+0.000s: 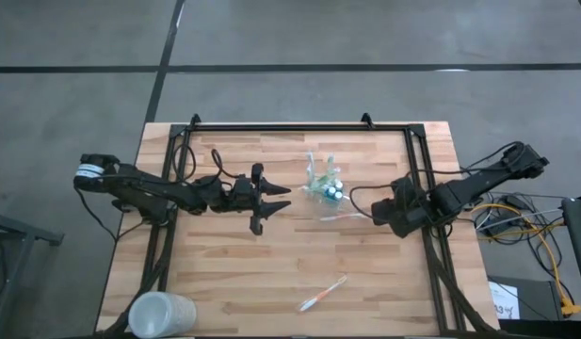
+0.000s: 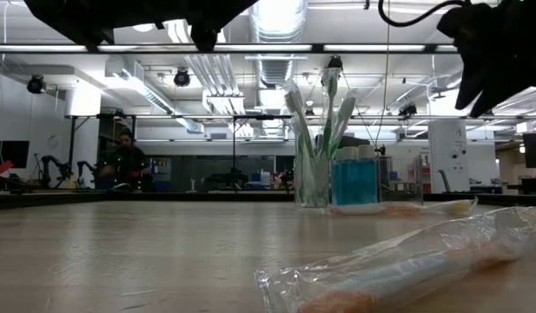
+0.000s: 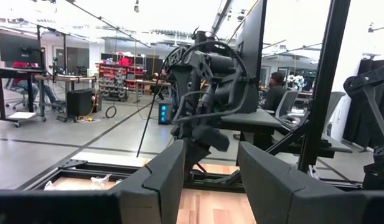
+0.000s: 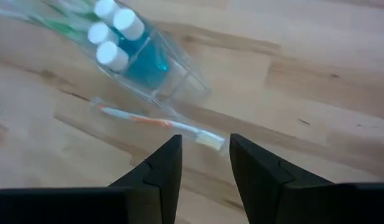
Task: Pick & Place toothbrushing station
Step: Put the orange toothbrush into the transparent organizer
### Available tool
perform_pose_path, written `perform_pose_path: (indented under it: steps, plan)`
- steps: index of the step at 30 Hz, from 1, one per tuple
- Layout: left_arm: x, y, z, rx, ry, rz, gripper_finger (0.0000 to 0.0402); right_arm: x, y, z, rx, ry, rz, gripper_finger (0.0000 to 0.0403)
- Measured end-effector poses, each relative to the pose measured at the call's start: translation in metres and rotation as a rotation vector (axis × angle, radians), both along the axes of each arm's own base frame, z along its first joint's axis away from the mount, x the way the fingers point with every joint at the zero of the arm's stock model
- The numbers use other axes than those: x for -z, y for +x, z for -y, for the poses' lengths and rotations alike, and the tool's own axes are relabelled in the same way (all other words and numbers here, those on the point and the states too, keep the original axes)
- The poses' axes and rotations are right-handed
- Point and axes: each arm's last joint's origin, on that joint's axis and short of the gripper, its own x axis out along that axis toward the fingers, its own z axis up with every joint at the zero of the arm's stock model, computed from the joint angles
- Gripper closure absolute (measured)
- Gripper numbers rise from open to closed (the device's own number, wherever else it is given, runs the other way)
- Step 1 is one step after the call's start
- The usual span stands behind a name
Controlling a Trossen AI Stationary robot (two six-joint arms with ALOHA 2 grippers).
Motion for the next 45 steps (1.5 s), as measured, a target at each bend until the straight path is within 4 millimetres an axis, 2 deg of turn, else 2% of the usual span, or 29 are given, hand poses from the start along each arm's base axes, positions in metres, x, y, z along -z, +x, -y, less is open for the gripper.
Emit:
perform_pose_path:
  steps: [2, 5, 12, 16, 19, 24, 30, 38, 45]
  plan:
    - [0.0, 0.0, 0.0, -0.001, 0.0, -0.003, 0.0245, 0.003, 0.0, 0.0, -0.041, -0.016, -0.027, 0.0275]
    - [0.0, 0.0, 0.0, -0.001, 0.0, -0.003, 0.0245, 0.005, 0.002, -0.002, -0.205, -0.066, -0.097, 0.0275]
    - [0.001, 0.0, 0.0, -0.002, 0.0, -0.006, 0.0245, 0.006, 0.004, -0.007, -0.713, -0.173, -0.257, 0.0275]
    - [0.001, 0.0, 0.0, -0.001, -0.001, -0.006, 0.0245, 0.01, 0.005, -0.008, -0.831, -0.212, -0.298, 0.0275]
    - [0.001, 0.0, 0.0, -0.001, -0.002, -0.006, 0.0245, 0.018, 0.009, -0.01, -0.865, -0.23, -0.289, 0.0275]
    - [0.001, 0.0, 0.0, -0.001, -0.004, -0.006, 0.0245, 0.043, 0.017, -0.013, -0.915, -0.257, -0.282, 0.0275]
    - [0.001, 0.0, 0.0, 0.001, -0.007, -0.007, 0.0245, 0.071, 0.015, -0.011, -0.875, -0.292, -0.435, 0.0275]
    - [0.001, 0.0, 0.0, 0.0, -0.007, -0.007, 0.0245, 0.09, 0.02, -0.012, -0.876, -0.325, -0.46, 0.0275]
    - [0.001, 0.0, 0.0, 0.001, -0.007, -0.007, 0.0245, 0.096, 0.024, -0.011, -0.841, -0.41, -0.45, 0.0275]
